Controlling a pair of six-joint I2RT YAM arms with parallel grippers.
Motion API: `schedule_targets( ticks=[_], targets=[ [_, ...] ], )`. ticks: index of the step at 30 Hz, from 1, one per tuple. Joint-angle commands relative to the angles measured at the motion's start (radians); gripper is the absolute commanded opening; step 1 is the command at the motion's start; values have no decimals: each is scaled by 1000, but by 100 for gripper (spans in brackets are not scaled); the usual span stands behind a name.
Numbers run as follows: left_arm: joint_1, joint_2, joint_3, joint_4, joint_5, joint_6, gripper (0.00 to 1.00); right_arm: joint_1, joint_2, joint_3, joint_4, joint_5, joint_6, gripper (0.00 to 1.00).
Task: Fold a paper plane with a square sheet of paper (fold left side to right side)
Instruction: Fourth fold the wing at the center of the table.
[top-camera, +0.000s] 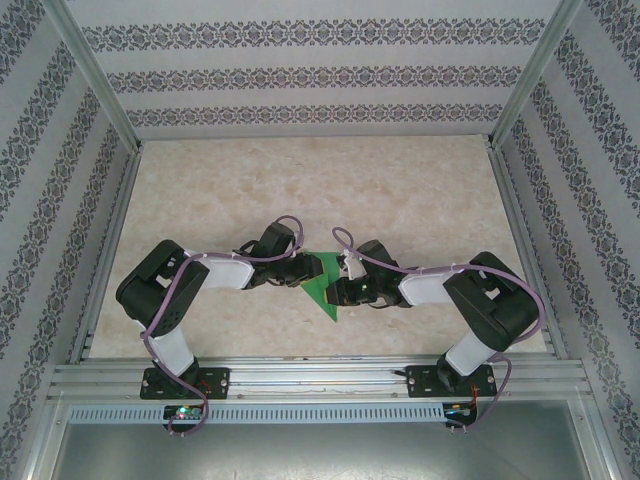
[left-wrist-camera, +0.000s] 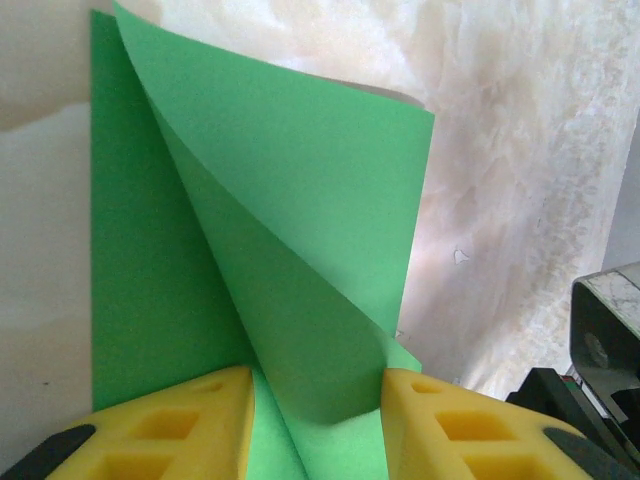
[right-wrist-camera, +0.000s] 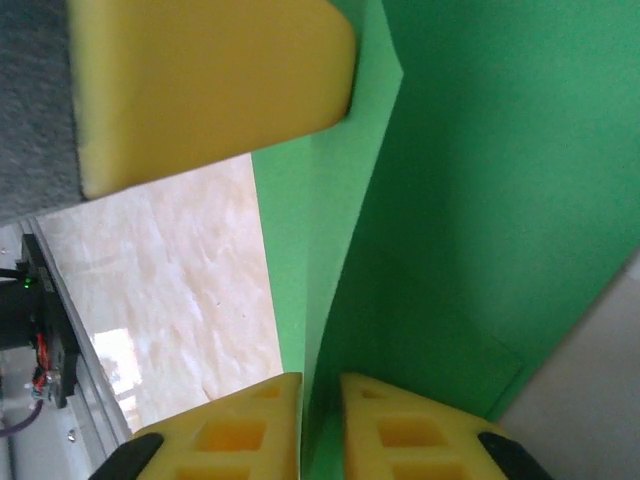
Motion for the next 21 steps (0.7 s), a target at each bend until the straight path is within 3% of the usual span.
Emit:
schedule_targets(
  ticks=[1, 9, 21],
  targets=[
    [-11, 25, 0, -64, -59, 5, 39, -15, -38, 10, -9, -21, 4, 27],
    [-12, 25, 0, -59, -51, 5, 39, -88, -153, -13, -58, -36, 14, 45],
    [-13, 24, 1, -52, -47, 8, 39, -99, -35, 47, -9, -107, 64, 42]
  ],
)
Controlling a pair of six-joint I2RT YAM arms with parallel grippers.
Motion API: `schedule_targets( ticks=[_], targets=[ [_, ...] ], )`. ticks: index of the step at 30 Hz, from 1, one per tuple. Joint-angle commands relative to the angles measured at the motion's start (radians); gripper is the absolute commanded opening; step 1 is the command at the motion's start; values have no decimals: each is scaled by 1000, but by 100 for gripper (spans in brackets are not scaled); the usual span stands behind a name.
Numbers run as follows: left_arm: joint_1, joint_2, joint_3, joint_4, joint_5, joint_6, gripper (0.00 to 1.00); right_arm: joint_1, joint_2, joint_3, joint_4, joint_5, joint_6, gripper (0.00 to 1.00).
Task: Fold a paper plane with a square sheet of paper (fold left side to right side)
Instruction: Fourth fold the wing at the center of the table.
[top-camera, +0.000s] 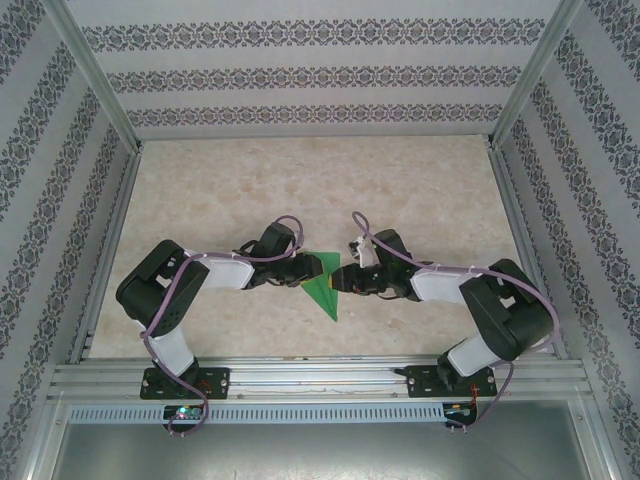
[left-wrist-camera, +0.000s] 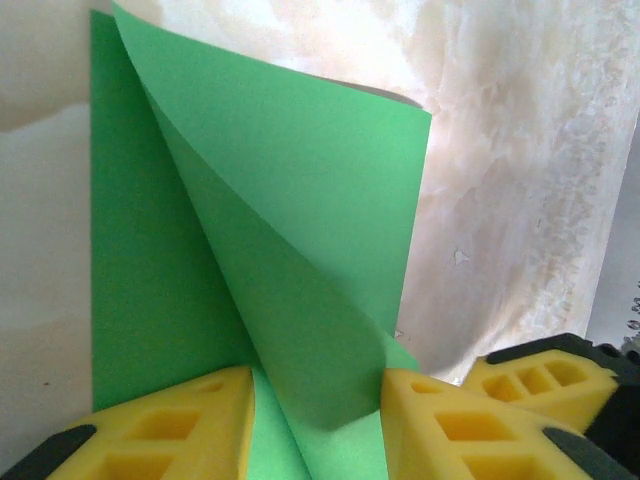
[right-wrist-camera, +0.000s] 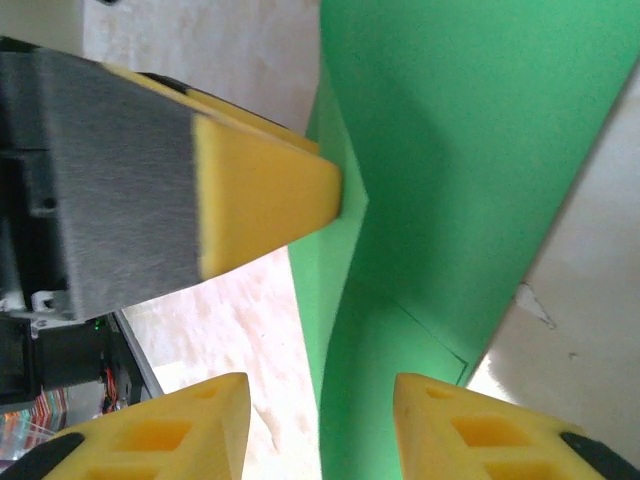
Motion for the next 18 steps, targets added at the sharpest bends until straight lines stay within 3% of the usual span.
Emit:
schedule_targets(
  ticks=[1, 11, 18],
  targets=[
    [-12, 25, 2, -52, -46, 9, 39, 15, 39, 43, 28, -39, 14, 42],
    [-12, 22, 1, -52, -45, 9, 39, 27, 114, 85, 51, -37, 17, 33],
    [-12, 22, 1, -54, -46, 11, 39, 24, 115, 82, 41, -23, 13, 15]
  ],
)
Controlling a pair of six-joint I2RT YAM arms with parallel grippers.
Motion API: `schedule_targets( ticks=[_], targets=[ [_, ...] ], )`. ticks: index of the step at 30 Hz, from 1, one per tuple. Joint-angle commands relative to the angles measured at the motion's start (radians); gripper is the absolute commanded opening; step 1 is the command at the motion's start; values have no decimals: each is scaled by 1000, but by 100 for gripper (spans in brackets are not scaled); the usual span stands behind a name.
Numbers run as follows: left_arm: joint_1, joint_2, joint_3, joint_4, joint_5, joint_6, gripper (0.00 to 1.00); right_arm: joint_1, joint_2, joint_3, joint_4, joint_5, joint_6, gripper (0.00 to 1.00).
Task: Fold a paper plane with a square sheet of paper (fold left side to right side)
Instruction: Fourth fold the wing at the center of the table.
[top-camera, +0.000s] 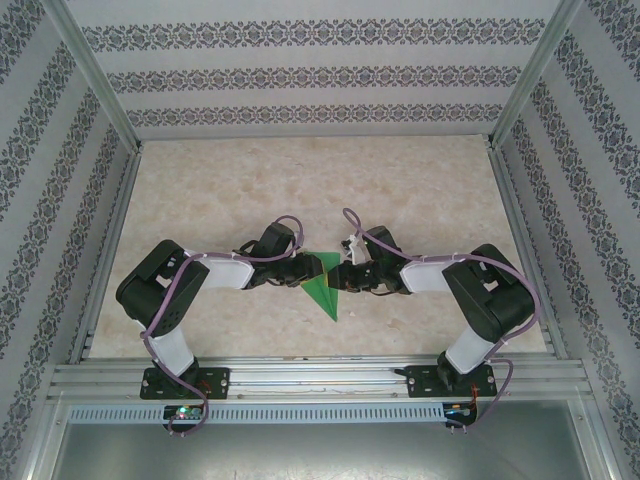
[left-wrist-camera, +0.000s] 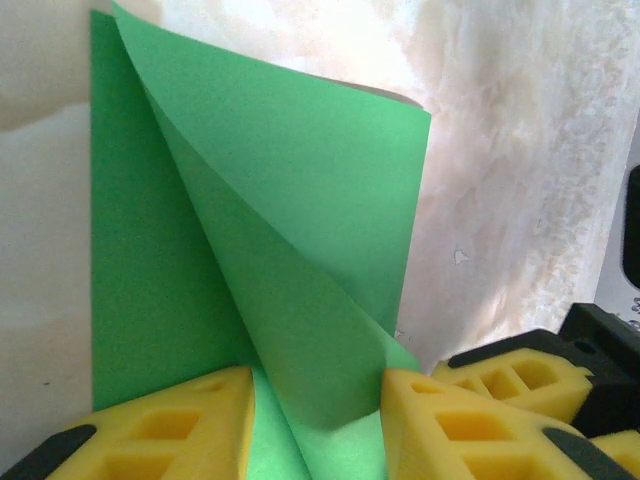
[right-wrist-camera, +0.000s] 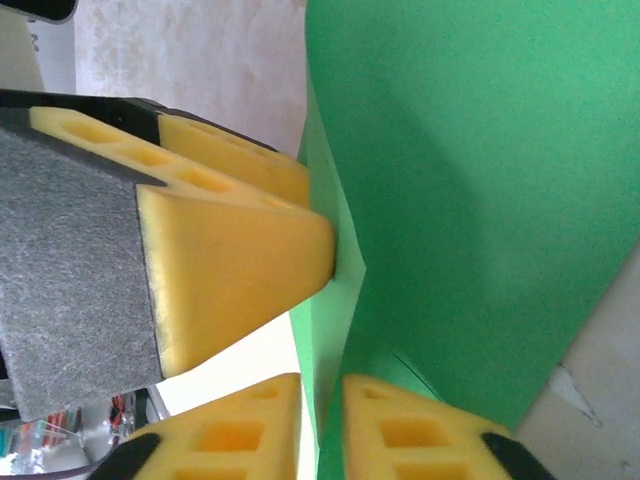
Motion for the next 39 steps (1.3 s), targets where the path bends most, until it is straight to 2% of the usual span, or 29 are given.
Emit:
schedule_targets(
  ticks=[1, 4, 7, 39],
  targets=[
    [-12, 21, 0, -55, -46, 11, 39, 8, 1, 11, 9, 2, -13, 12],
    [-12, 17, -1, -56, -48, 14, 39, 5, -12, -1, -10, 16, -23, 4],
    [-11, 9, -2, -60, -49, 17, 39, 0, -24, -13, -37, 38, -37, 0],
    [-11, 8, 0, -72, -52, 22, 39, -12, -50, -33, -130, 119, -73, 0]
  ],
)
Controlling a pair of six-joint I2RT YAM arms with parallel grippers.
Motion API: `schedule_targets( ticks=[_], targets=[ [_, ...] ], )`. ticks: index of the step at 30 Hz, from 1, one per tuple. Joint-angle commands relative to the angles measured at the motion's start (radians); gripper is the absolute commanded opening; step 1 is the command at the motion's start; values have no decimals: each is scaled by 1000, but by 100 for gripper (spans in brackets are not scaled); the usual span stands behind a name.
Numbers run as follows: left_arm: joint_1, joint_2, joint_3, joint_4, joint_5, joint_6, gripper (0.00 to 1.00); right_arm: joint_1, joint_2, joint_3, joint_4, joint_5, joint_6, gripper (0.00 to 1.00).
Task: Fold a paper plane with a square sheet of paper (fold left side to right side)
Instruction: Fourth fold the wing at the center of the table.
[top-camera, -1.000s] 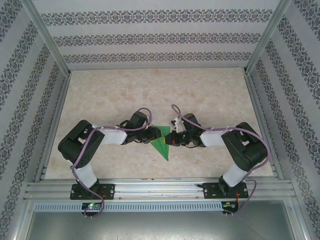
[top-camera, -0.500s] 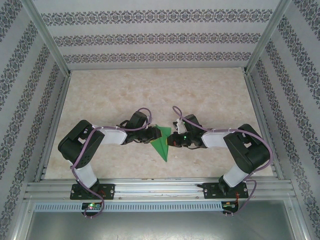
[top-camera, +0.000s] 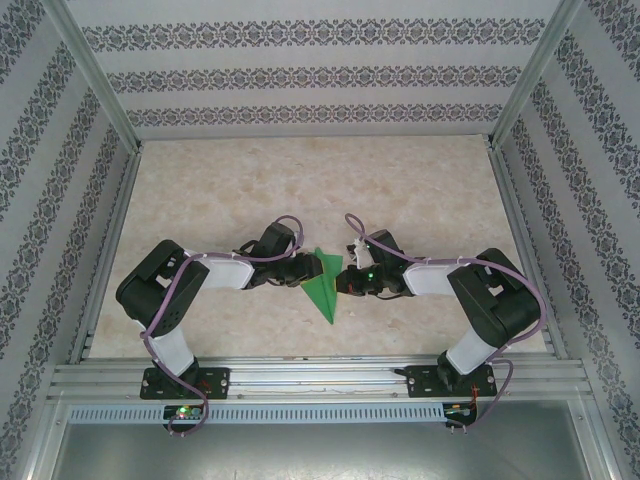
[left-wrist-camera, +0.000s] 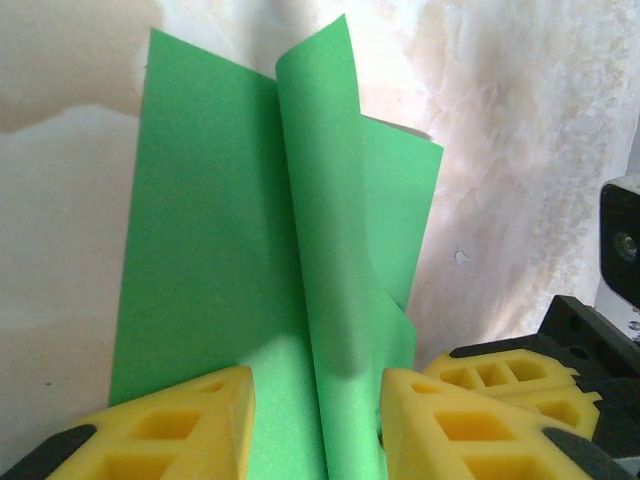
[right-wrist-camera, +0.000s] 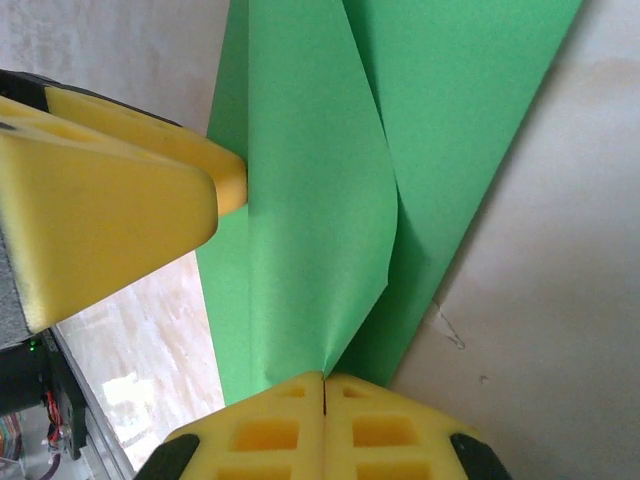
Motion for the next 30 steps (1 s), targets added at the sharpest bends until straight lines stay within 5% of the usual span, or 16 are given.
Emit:
schedule_targets(
  ticks=[1, 19, 24, 30],
  targets=[
    [-11, 9, 0, -71, -49, 20, 39, -10, -10, -11, -27, 18, -21, 0],
    [-11, -44, -2, -67, -45, 29, 48, -2, 56, -4, -75, 76, -16, 0],
    [-9, -126, 17, -146, -70, 73, 57, -1, 74, 3, -90, 91, -12, 0],
    [-1, -235, 30, -254, -117, 131, 56, -1, 83, 16, -87, 87, -7, 0]
  ],
)
